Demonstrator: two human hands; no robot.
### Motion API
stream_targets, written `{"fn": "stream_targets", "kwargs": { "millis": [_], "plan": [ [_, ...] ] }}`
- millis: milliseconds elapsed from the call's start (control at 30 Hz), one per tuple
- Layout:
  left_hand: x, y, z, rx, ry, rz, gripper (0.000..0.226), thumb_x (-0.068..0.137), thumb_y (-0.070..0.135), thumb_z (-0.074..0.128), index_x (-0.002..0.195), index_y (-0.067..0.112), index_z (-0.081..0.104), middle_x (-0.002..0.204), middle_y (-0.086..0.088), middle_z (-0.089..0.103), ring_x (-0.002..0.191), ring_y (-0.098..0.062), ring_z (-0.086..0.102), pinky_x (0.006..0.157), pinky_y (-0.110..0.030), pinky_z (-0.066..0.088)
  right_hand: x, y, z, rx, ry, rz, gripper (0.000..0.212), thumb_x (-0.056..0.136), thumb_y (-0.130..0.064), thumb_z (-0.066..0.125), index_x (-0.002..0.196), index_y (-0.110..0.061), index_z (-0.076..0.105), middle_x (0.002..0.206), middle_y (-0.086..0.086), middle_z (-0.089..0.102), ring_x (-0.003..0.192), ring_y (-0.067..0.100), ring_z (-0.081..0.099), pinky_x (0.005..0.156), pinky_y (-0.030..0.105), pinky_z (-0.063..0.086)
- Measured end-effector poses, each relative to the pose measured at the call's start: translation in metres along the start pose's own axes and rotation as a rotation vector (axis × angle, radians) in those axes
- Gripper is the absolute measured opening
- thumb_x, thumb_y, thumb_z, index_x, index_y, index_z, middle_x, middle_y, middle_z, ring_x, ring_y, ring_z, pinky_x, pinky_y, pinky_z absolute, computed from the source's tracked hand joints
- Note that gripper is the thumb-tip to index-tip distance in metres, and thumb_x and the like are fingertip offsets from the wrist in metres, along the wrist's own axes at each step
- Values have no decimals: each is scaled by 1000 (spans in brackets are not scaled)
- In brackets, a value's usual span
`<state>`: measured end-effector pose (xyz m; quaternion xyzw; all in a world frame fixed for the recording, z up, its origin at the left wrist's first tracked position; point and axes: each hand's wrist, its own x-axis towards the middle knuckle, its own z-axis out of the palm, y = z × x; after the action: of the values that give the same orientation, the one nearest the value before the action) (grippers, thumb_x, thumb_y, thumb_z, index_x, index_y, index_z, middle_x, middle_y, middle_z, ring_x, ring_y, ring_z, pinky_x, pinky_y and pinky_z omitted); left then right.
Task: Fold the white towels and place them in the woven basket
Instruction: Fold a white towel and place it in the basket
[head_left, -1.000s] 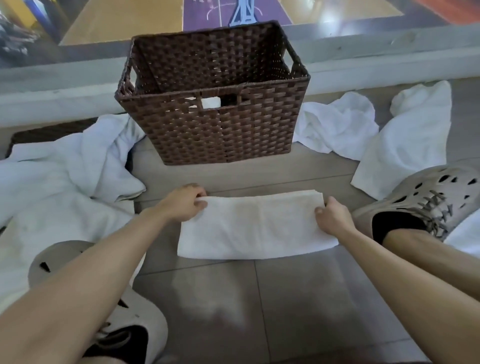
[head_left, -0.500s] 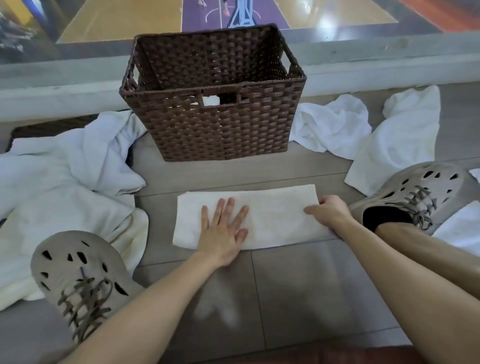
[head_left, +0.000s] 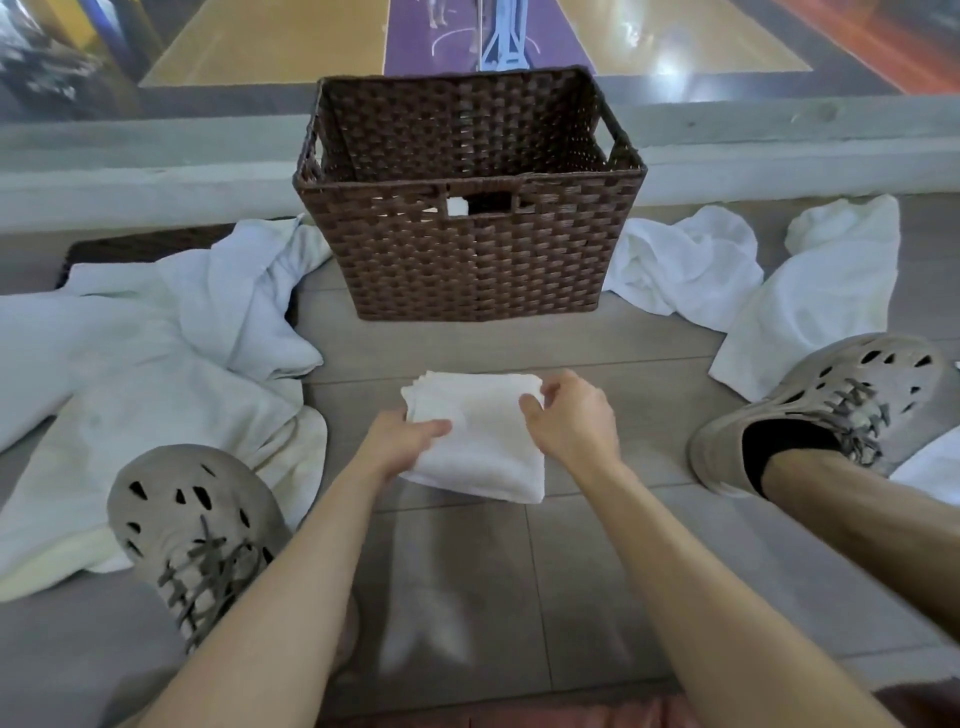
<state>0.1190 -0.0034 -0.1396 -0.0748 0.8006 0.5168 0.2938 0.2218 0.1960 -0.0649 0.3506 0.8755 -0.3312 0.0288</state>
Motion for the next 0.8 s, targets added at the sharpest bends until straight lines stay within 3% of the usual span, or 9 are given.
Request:
{"fn": "stream_targets", "kwargs": {
  "millis": [67,167,233,367,467,567,633,700,800],
  "plan": [
    [12,-8,5,229,44,146,38,86,24,78,116,3,71,106,-14,74,105,-38,72,70,-34,45,6,28,13,-14,-85,185,66,88,-62,71,127,-10,61,120,5,70,113,30,68,82,34,51],
    [22,-12,9,458,94,310,48,96,20,73,140,6,58,125,-20,69,117,-45,64,81,-40,45,6,47,37,169,-244,355,84,63,-80,75,102,-5,72,97,5,78,84,25,76,75,40,65],
    [22,-25,8,712,296,426,69,93,29,79,151,9,48,130,-21,64,117,-45,61,91,-48,50,10,52,56,239,-259,368,77,58,-73,83,95,-7,74,88,6,78,78,24,76,73,41,67],
    [7,-57,9,987,554,646,55,93,36,75,136,10,54,121,-16,60,106,-40,58,90,-51,48,15,40,69,496,-297,422,49,67,-38,91,101,-9,72,98,5,77,90,27,75,87,47,65],
    [3,-42,5,836,392,614,85,78,43,76,151,15,43,143,-14,51,128,-42,51,107,-55,43,18,33,52,491,-287,247,43,73,-30,82,113,-20,72,107,-1,75,98,23,71,92,44,62],
    [0,17,-9,465,45,406,137,62,57,96,168,30,14,170,-5,25,155,-30,28,127,-57,26,19,21,7,370,-273,6,37,76,-27,82,110,-24,70,104,-4,72,95,20,68,75,34,56],
    [-4,64,-23,272,-195,358,152,52,60,104,169,40,10,171,9,25,156,-16,29,128,-47,30,18,11,-27,246,-284,-166,31,73,-29,83,101,-24,69,98,-2,72,90,21,67,68,33,52],
    [-17,103,-32,235,-360,349,135,51,56,106,163,42,33,163,13,44,149,-13,45,124,-42,39,15,-2,-61,149,-313,-301,25,72,-26,83,91,-26,67,90,-4,71,84,20,67,65,32,51],
    [-40,140,-33,262,-495,407,60,77,30,97,132,24,75,132,-2,76,125,-24,71,115,-48,51,11,-23,-111,67,-363,-417,27,74,-22,89,88,-33,69,90,-11,69,83,11,66,66,25,50]
  ]
}}
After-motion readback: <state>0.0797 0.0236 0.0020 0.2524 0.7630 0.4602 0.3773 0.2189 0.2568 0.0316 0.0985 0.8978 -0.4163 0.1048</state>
